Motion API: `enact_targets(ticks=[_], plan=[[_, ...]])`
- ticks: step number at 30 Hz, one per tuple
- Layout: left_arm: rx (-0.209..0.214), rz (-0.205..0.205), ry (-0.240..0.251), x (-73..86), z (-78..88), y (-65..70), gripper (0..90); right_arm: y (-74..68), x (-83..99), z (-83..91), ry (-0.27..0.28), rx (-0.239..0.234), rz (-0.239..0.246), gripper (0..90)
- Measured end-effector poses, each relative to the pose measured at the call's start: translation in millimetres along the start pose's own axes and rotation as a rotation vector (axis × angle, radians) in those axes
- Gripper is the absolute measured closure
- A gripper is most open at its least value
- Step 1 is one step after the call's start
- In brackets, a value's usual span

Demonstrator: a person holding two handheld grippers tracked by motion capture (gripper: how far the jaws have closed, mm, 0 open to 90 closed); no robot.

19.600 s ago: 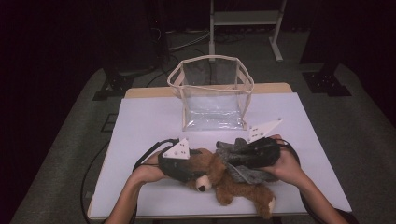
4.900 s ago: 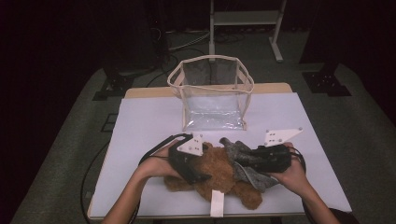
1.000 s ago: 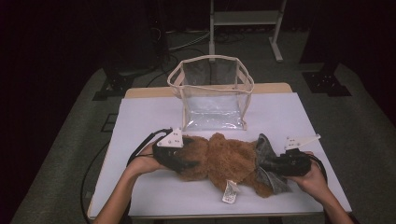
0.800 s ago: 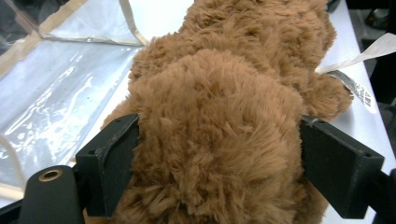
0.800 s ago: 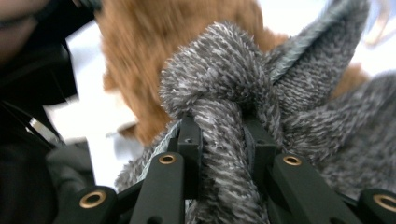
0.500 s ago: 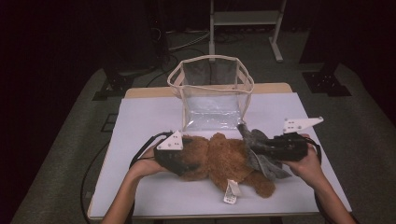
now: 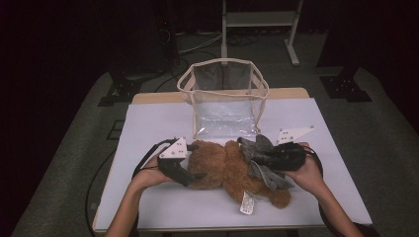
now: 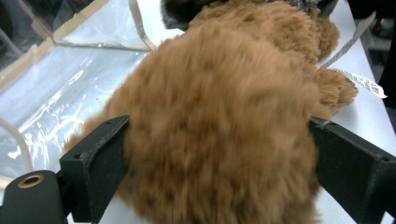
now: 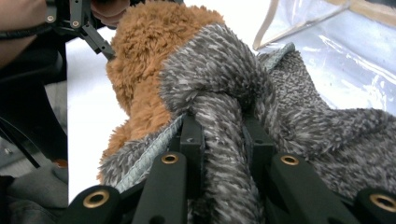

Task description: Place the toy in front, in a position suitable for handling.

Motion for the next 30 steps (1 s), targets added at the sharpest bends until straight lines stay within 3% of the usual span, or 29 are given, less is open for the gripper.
enact_targets(ticks=[5,11,17,23,26,30], plan=[[0.027,0.022,0.014,6.2,-5.2,0.6,23.5,1.5,0.9,1.3,0.005,-0.008,-0.014,73.9],[0.047,0.035,0.035,4.3,-9.6,2.9,31.5,0.9,-20.7,-5.8,-0.015,-0.018,0.031,75.3],[0.041,0.021,0.031,1.9,-12.8,5.9,29.4,-2.4,-35.0,-26.8,-0.053,-0.038,0.081,74.7],[0.042,0.018,0.040,2.1,-13.4,5.7,29.5,4.9,-29.0,-14.6,-0.046,-0.035,0.031,74.7],[0.045,0.012,0.038,-0.5,-17.7,8.4,29.5,0.2,-35.2,-16.4,-0.051,-0.043,0.056,74.8],[0.042,0.001,0.031,-1.9,-20.7,11.8,29.3,-10.3,-47.1,-35.1,-0.062,-0.078,0.098,74.6]])
Point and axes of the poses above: each handheld gripper's, and its own axes: z roughly backward along the jaws, x roughly out of its underside, y roughly to its right, the point moved 3 cm from there along -z, roughly forward along the jaws, and after that the axes turned 9 degrees about z, right-handed, at the moved point
